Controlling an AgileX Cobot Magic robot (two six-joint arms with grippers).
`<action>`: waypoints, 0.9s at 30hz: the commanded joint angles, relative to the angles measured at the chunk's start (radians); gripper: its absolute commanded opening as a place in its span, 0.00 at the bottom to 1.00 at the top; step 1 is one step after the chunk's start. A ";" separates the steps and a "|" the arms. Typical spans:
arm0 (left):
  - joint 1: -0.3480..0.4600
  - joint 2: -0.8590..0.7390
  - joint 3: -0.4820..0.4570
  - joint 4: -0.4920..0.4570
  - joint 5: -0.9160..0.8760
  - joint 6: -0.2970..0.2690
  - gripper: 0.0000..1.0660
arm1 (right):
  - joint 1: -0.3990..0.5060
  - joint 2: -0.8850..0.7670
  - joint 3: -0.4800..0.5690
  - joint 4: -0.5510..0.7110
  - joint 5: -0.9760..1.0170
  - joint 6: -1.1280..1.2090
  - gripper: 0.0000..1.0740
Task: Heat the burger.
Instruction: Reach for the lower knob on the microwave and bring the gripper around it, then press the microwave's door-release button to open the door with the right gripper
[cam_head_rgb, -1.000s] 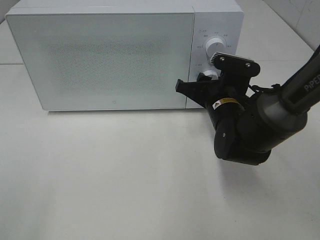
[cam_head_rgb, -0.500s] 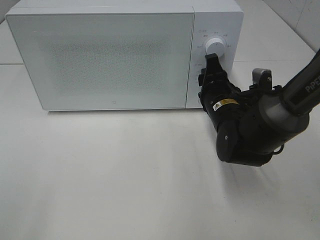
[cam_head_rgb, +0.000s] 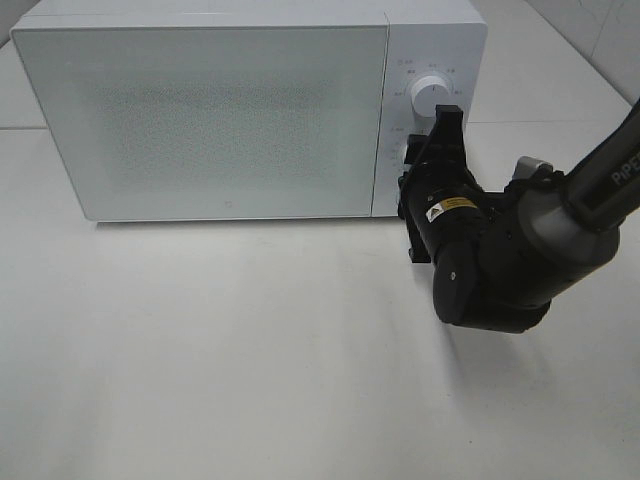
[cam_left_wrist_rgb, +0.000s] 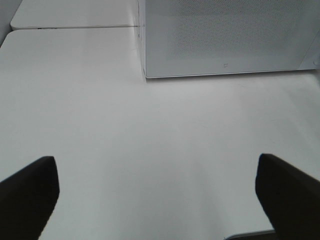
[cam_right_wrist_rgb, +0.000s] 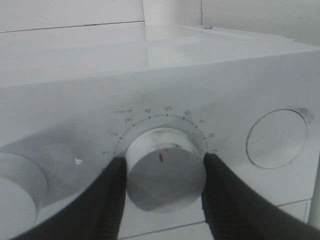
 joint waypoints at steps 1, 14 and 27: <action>0.002 -0.017 0.002 -0.002 -0.007 -0.003 0.94 | 0.010 -0.008 -0.036 -0.157 -0.121 0.010 0.01; 0.002 -0.017 0.002 -0.002 -0.007 -0.003 0.94 | 0.009 -0.012 -0.036 -0.050 -0.122 -0.054 0.34; 0.002 -0.017 0.002 -0.002 -0.007 -0.003 0.94 | 0.009 -0.059 0.037 -0.030 -0.116 -0.059 0.68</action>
